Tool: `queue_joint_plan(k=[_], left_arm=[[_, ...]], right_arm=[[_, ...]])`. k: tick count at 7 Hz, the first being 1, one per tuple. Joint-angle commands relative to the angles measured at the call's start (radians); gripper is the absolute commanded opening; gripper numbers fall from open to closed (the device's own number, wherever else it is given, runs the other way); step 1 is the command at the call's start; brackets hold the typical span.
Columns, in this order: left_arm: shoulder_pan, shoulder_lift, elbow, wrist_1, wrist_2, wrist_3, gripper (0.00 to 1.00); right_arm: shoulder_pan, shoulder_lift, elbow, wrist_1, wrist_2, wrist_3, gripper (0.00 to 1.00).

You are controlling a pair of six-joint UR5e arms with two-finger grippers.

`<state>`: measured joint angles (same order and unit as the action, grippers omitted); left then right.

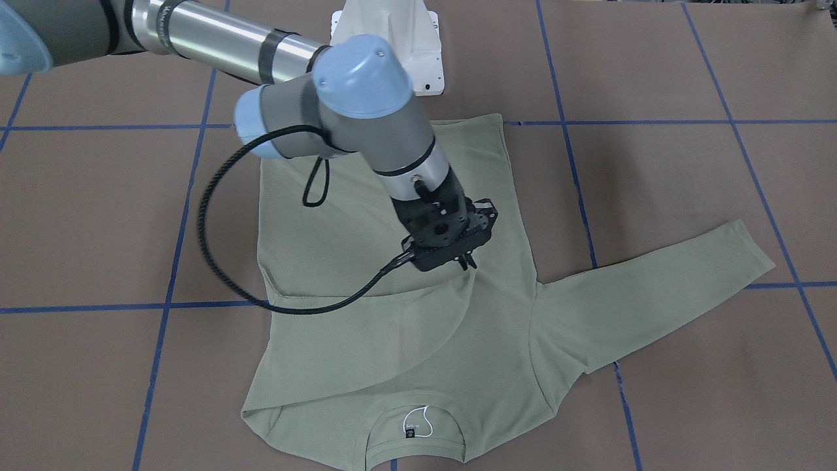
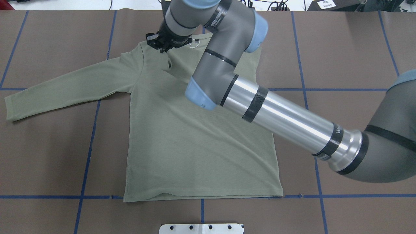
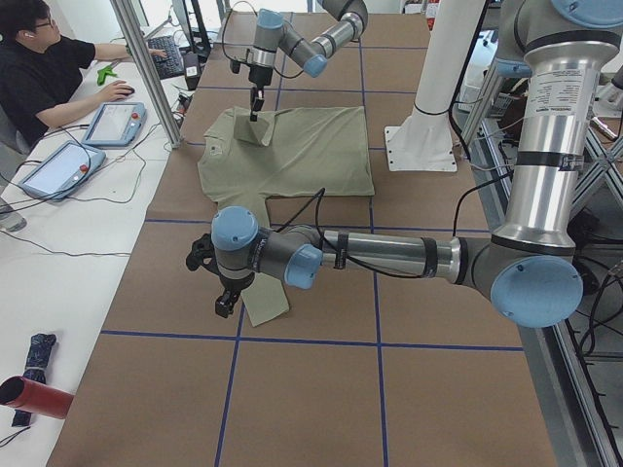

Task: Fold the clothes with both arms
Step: 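Carry the grasped sleeve with the right gripper across the shirt body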

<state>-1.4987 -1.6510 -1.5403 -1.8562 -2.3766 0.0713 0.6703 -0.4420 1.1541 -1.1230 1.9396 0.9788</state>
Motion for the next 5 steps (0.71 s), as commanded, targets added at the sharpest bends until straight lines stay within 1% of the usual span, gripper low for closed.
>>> queue_joint_plan(k=[1,2,3,4,5], left_arm=[[0.000,-0.001,0.002,0.000,-0.001,-0.002,1.00],[0.000,0.000,0.000,0.000,-0.001,-0.002,1.00],[0.000,0.000,0.002,0.000,-0.001,-0.001,1.00],[0.002,-0.001,0.003,0.000,-0.001,0.001,1.00],[0.003,-0.003,0.014,0.000,0.000,0.007,1.00]], right_arm=[[-0.078,0.026,-0.126,0.002,-0.077,-0.029,0.00],[-0.096,0.057,-0.184,0.023,-0.111,-0.029,0.00],[-0.107,0.107,-0.286,0.098,-0.142,-0.029,0.00],[-0.115,0.156,-0.339,0.127,-0.195,-0.029,0.30],[-0.115,0.189,-0.343,0.200,-0.255,-0.029,0.99]])
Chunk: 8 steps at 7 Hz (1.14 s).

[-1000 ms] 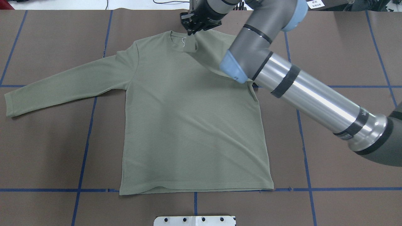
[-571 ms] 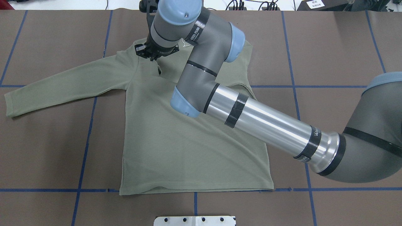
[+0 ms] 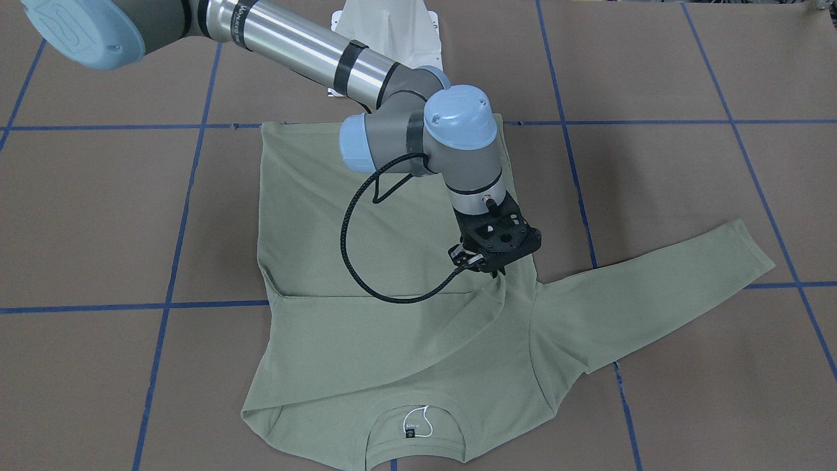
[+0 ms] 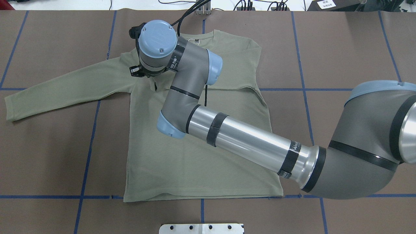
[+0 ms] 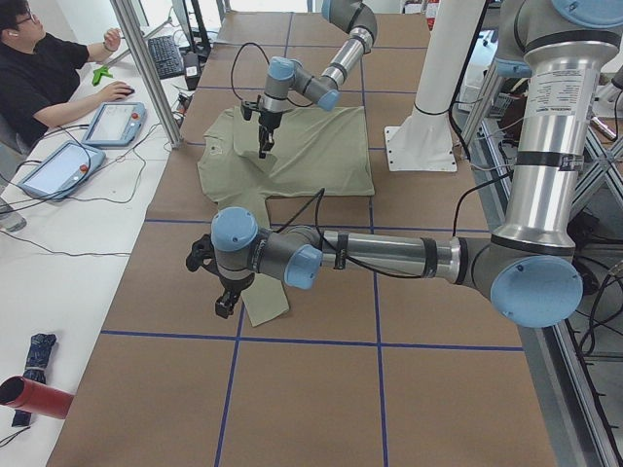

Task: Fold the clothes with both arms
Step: 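Carry the grasped sleeve with the right gripper across the shirt body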

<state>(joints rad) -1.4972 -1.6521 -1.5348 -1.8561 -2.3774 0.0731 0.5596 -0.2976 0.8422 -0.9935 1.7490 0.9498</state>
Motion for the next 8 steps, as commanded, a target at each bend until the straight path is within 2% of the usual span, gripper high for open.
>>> queue_joint_plan(k=[1,4,5,6,7,8], left_arm=[[0.003,-0.003,0.022,-0.002,0.000,0.005,1.00],[0.002,-0.002,0.027,-0.003,0.003,-0.004,1.00],[0.006,-0.002,0.025,-0.024,0.004,-0.100,1.00],[0.009,0.014,0.031,-0.135,0.004,-0.221,1.00],[0.023,0.061,0.036,-0.253,0.007,-0.343,1.00],[0.058,0.083,0.039,-0.352,0.064,-0.489,1.00]], right_arm=[[-0.007,0.043,-0.040,0.103,-0.086,0.000,1.00],[-0.024,0.038,-0.041,0.115,-0.103,0.026,0.99],[-0.020,0.034,-0.026,0.069,-0.082,0.039,0.99],[-0.001,0.006,0.091,-0.123,-0.039,0.040,1.00],[0.020,-0.086,0.286,-0.327,0.045,0.038,1.00],[0.045,-0.179,0.410,-0.388,0.058,0.040,1.00]])
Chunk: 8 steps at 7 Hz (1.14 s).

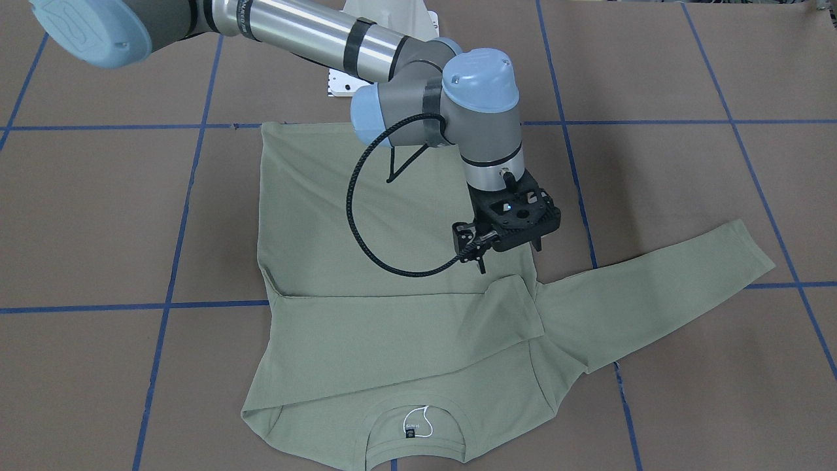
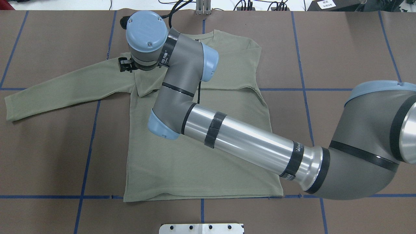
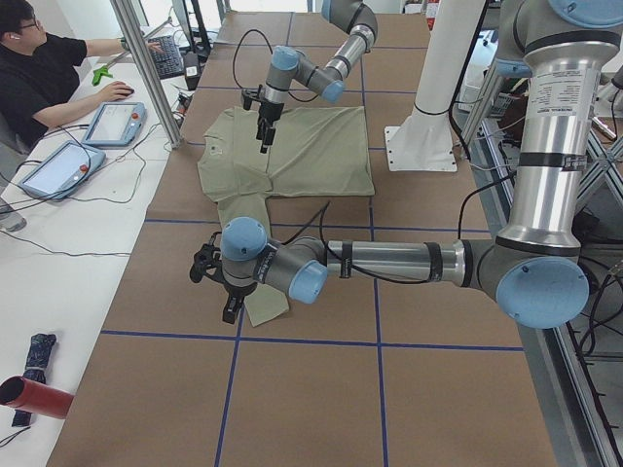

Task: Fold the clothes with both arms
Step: 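Release the sleeve and raise the right gripper away from the shirt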

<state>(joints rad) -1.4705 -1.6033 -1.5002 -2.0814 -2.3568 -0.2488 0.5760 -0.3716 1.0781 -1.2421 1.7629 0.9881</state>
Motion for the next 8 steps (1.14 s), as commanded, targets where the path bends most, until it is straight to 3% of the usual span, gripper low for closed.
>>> queue_joint_plan(k=[1,3,4,6,8], left_arm=[[0.094,0.051,0.005,-0.216,0.085,-0.304,1.00],[0.177,0.100,0.000,-0.372,0.114,-0.557,1.00],[0.243,0.108,0.000,-0.431,0.196,-0.667,1.00],[0.332,0.114,0.011,-0.436,0.293,-0.701,1.00],[0.381,0.114,0.064,-0.434,0.347,-0.699,1.00]], right_arm=[[0.068,-0.140,0.222,-0.228,0.073,0.000,1.00],[0.190,-0.223,0.313,-0.347,0.229,-0.034,1.00],[0.226,-0.325,0.412,-0.384,0.248,-0.116,1.00],[0.315,-0.439,0.517,-0.511,0.337,-0.279,1.00],[0.350,-0.548,0.606,-0.511,0.345,-0.344,1.00]])
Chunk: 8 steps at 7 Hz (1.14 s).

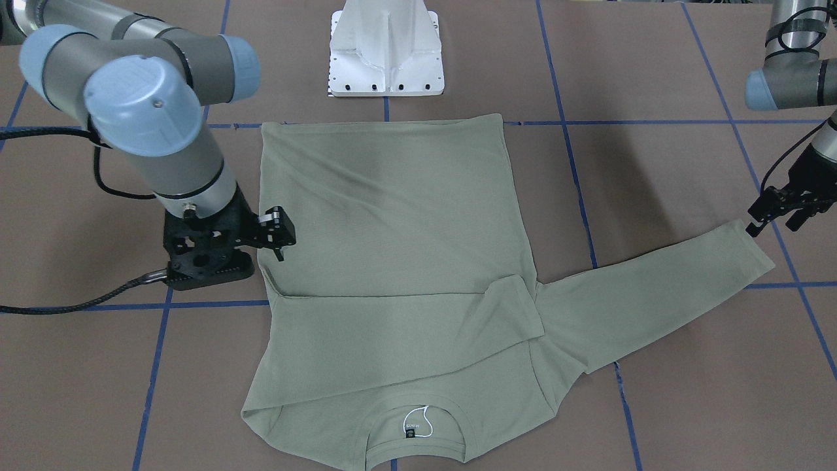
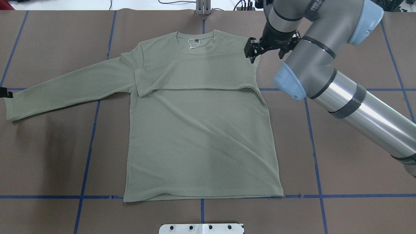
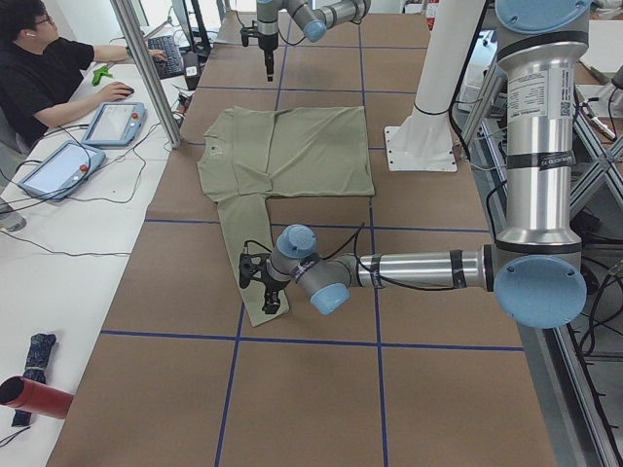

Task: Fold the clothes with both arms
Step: 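Release the sleeve and raise the right gripper away from the shirt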

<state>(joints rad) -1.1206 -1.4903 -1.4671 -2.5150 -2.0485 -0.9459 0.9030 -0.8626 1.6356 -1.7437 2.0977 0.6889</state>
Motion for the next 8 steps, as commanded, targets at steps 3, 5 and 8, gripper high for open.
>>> queue_joint_plan(k=[3,5,8], left_arm=[[0.059,-0.030,0.097,-0.002,0.042,0.001,1.00],[0.061,-0.044,0.122,-0.004,0.042,0.009,1.00],[0.059,-0.045,0.134,-0.005,0.042,0.010,1.00]], right_arm=[[0.024,-0.082,0.059,-0.002,0.012,-0.046,1.00],[0.010,-0.084,0.069,0.000,0.010,-0.045,1.00],[0.005,-0.082,0.069,0.000,0.008,-0.045,1.00]])
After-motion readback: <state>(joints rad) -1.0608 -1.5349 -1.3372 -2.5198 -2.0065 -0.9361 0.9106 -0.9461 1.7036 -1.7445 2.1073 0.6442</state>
